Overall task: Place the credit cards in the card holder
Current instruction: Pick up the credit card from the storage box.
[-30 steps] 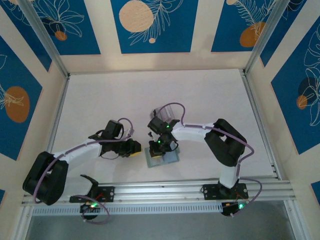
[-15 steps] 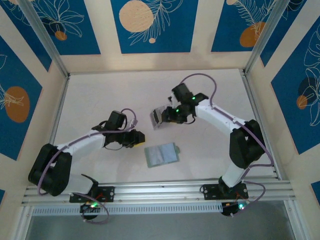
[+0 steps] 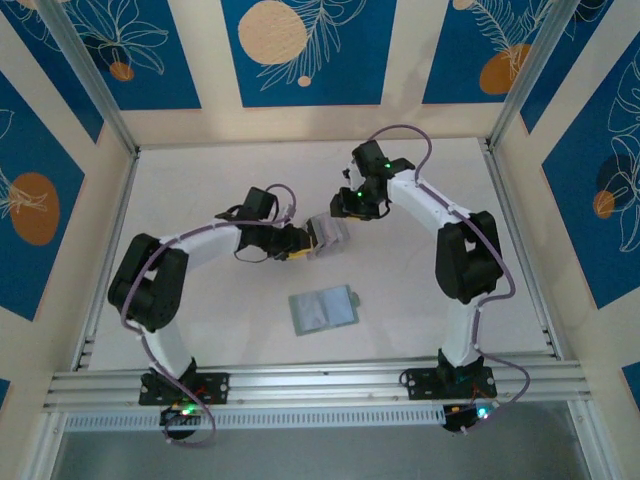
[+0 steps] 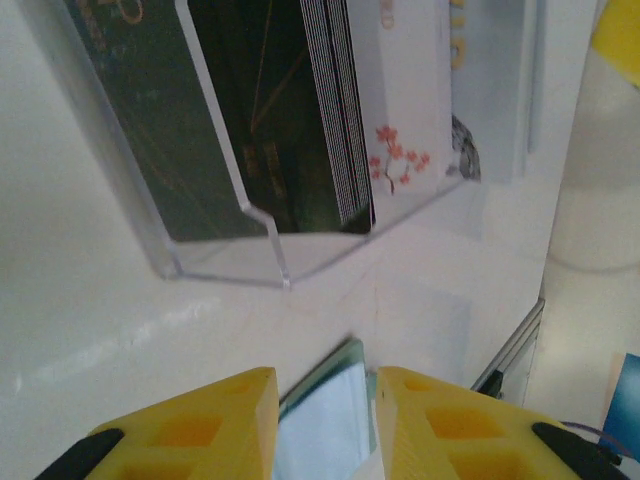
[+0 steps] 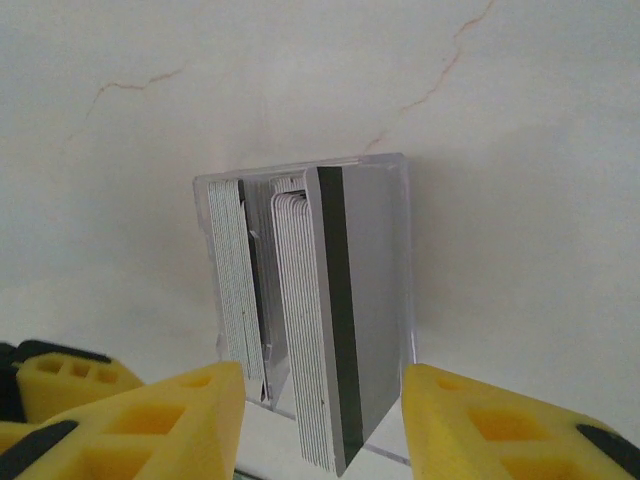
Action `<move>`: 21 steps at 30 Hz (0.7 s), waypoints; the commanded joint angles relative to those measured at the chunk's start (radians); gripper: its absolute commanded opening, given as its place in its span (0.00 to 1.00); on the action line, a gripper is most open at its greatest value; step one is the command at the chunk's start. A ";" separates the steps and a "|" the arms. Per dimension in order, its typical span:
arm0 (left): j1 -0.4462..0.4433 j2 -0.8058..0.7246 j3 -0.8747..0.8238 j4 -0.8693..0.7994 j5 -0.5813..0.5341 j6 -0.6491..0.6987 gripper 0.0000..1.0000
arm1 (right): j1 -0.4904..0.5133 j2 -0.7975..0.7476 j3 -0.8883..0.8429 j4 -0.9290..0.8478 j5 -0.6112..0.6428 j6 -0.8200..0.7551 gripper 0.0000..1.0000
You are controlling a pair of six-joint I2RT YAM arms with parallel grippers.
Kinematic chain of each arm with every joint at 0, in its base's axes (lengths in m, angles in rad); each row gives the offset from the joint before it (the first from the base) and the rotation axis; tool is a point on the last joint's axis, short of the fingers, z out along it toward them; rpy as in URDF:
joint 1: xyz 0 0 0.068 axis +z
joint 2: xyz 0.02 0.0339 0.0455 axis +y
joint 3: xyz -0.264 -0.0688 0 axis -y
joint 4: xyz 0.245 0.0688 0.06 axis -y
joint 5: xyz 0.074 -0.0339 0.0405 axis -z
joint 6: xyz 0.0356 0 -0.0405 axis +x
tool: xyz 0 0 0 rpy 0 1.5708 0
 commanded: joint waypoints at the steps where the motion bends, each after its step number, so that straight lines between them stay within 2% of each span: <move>1: 0.005 0.048 0.051 -0.006 0.007 0.015 0.31 | 0.016 0.013 0.033 -0.038 -0.048 -0.039 0.47; 16: 0.005 0.140 0.093 -0.005 0.013 0.025 0.31 | 0.045 0.096 0.061 -0.041 -0.061 -0.060 0.45; 21: 0.005 0.164 0.100 -0.002 0.014 0.025 0.31 | 0.044 0.085 0.059 -0.033 -0.103 -0.060 0.38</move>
